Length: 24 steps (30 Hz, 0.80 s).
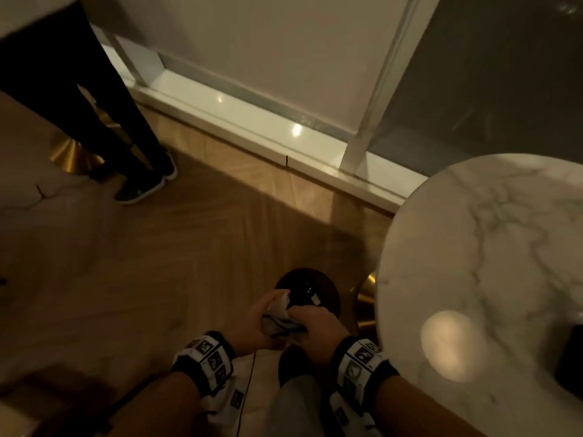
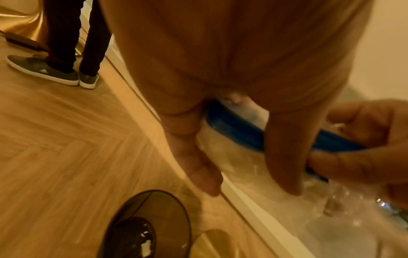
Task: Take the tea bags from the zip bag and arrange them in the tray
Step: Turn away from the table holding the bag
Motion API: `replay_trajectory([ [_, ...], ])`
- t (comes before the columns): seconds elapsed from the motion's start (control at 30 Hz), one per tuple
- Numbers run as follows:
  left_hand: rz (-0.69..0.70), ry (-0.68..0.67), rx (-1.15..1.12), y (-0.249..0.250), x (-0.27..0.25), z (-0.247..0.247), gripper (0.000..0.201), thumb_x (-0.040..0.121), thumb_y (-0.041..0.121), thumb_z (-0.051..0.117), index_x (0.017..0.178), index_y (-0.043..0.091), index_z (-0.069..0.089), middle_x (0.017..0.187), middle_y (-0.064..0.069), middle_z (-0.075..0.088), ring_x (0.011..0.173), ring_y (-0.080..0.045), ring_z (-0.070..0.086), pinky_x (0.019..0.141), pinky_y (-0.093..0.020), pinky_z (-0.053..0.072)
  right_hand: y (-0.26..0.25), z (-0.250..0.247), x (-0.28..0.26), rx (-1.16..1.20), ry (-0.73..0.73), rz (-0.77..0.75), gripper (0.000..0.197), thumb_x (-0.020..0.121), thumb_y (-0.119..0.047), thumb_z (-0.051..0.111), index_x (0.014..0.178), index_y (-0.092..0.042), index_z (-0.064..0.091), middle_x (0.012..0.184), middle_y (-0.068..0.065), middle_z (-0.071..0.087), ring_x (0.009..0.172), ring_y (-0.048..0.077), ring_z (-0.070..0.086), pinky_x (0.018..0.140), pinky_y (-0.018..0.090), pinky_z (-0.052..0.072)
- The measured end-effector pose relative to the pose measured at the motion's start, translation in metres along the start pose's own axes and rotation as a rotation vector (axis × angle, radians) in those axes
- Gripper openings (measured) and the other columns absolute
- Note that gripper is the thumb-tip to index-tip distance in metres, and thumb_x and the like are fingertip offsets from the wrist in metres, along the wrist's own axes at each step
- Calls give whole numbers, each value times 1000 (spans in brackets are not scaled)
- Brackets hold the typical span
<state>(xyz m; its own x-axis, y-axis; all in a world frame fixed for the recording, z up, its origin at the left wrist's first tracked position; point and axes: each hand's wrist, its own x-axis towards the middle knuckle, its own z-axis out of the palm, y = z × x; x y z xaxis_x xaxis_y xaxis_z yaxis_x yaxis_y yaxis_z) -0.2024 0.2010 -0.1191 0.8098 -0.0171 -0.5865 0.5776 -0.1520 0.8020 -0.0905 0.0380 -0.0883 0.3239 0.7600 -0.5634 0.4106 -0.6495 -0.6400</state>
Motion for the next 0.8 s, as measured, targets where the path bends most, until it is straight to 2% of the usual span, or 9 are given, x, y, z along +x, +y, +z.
replay_trajectory([
  [0.07,-46,60,28,-35,23,-6,90,67,11,88,133,48,38,132,17,52,116,5,55,97,-28,53,8,19,30,31,-23,54,32,90,-17,61,121,-24,57,117,5,60,104,25,58,86,33,48],
  [0.13,-100,91,73,-65,42,-8,75,68,16,86,123,49,47,122,12,61,109,-6,61,94,-40,56,19,34,53,44,-39,125,30,92,-18,60,120,-23,54,117,5,57,103,26,57,86,35,48],
  [0.2,-134,108,99,-97,65,-8,52,71,24,84,112,41,57,109,12,65,97,-6,64,88,-41,57,36,51,77,77,-21,176,28,93,-22,59,120,-22,52,116,3,53,100,24,56,85,34,48],
  [0.27,-164,141,117,-123,85,-5,45,72,31,85,110,35,63,103,13,67,92,-4,64,83,-35,57,56,67,98,120,25,227,30,93,-23,60,122,-22,51,117,1,50,100,22,54,83,29,45],
  [0.4,-215,168,120,-172,125,6,54,69,23,90,114,34,63,109,11,63,99,-8,62,76,-13,47,93,96,124,196,82,314,21,93,-19,59,114,-20,56,111,4,55,96,22,57,84,32,49],
  [0.5,-246,208,158,-199,156,16,67,66,25,92,125,30,60,121,4,48,107,-15,53,89,-27,49,121,113,144,240,115,369,12,92,-17,61,103,-18,57,101,5,60,90,22,59,81,39,53],
  [0.6,-269,212,208,-220,186,25,75,69,30,90,135,27,54,128,-4,46,115,-23,51,99,-38,49,145,124,167,264,155,417,9,94,-17,60,102,-18,56,98,3,60,89,21,59,80,38,54],
  [0.73,-251,235,198,-240,209,34,83,69,30,89,141,23,49,133,-5,52,120,-25,54,99,-43,51,171,141,183,271,170,492,14,95,-22,58,108,-20,54,99,-1,59,93,21,59,78,35,52],
  [0.8,-257,279,143,-245,215,39,78,72,24,86,141,19,48,132,-5,56,115,-22,57,94,-36,53,181,148,188,278,205,527,15,96,-25,58,109,-21,52,97,-3,58,94,21,60,77,33,49],
])
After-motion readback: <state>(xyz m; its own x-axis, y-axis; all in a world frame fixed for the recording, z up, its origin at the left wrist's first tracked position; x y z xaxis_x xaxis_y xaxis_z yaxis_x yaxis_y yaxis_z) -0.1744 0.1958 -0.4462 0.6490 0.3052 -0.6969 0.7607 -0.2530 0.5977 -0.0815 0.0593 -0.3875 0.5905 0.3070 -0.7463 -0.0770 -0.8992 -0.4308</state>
